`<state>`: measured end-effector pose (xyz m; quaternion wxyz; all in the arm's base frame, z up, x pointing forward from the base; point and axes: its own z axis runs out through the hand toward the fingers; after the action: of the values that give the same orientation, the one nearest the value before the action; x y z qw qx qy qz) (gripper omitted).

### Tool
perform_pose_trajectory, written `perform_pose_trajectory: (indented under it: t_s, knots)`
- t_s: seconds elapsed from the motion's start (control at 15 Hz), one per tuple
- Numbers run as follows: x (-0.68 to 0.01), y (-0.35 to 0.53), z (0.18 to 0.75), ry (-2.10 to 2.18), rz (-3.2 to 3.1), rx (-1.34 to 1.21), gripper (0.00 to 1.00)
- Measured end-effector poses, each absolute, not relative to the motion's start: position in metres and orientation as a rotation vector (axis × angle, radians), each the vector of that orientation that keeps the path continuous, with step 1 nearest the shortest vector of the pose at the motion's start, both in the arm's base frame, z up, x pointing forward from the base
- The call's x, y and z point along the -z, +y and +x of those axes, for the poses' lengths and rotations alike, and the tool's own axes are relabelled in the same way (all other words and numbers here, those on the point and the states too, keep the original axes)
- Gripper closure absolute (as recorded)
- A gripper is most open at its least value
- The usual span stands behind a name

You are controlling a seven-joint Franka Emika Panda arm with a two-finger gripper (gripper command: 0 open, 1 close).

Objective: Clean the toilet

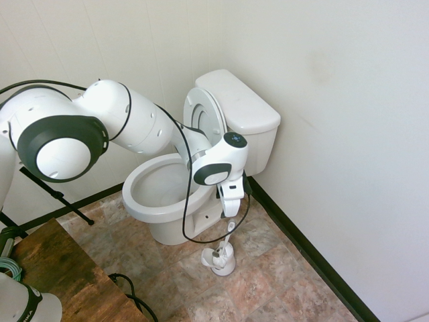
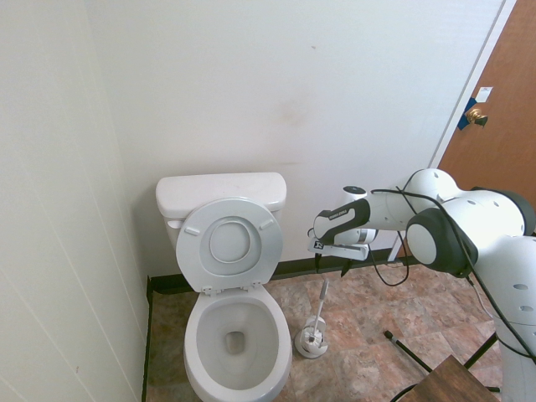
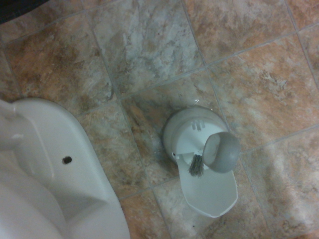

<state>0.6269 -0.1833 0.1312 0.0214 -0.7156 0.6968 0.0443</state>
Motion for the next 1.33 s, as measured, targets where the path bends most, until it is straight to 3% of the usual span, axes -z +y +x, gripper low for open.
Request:
perform_pose_trajectory:
  t_s: [0.53, 1.33]
  knots:
    - [-0.045, -0.191, 0.653, 2.455, -1.953, -0.121, 0.0]
    - [0.014, -0.2, 0.673, 2.608, -1.826, -0.053, 0.0]
